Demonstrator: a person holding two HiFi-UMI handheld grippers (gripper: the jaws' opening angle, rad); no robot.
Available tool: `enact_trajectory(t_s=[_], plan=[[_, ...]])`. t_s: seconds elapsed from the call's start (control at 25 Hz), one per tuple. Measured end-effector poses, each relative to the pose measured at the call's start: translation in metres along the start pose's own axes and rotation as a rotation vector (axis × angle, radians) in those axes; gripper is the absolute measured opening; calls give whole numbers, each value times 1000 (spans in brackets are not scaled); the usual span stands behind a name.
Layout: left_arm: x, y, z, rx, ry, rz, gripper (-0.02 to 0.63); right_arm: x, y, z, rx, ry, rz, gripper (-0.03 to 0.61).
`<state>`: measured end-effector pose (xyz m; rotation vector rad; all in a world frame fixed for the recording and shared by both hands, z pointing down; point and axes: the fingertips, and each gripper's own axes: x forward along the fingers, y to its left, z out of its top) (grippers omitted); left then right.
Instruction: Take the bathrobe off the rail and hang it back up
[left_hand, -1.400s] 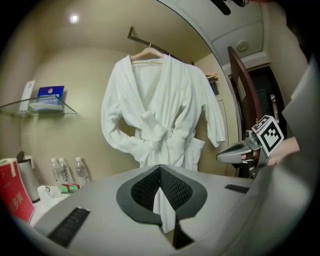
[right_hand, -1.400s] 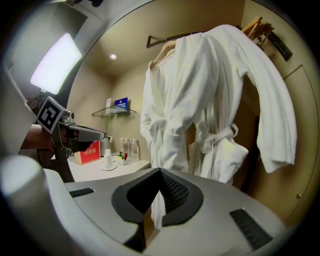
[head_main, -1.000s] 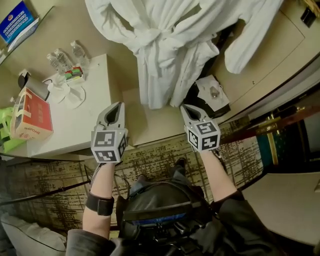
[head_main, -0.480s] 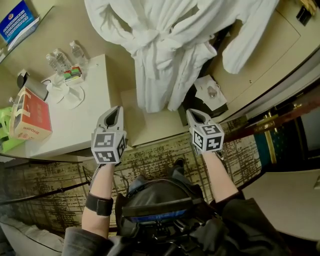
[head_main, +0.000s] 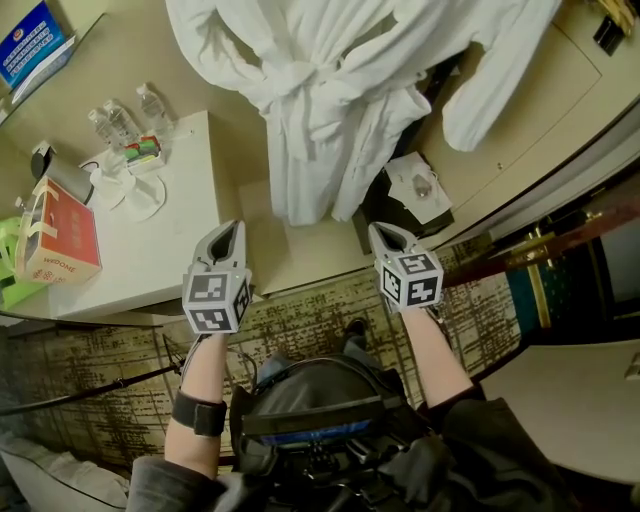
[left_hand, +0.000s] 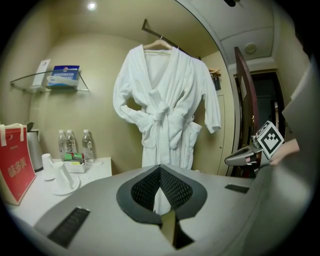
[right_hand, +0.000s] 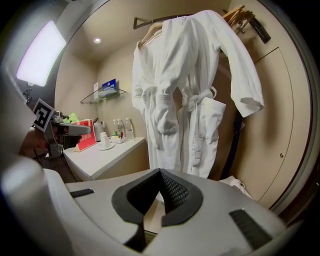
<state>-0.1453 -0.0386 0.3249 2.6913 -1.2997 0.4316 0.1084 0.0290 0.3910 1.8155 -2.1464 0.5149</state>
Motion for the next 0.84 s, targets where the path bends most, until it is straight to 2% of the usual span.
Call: enact_trajectory(t_s=[0.84], plan=[[2,-8,-17,-26,28,-2,2,2,-2,-14,3,15,16,14]])
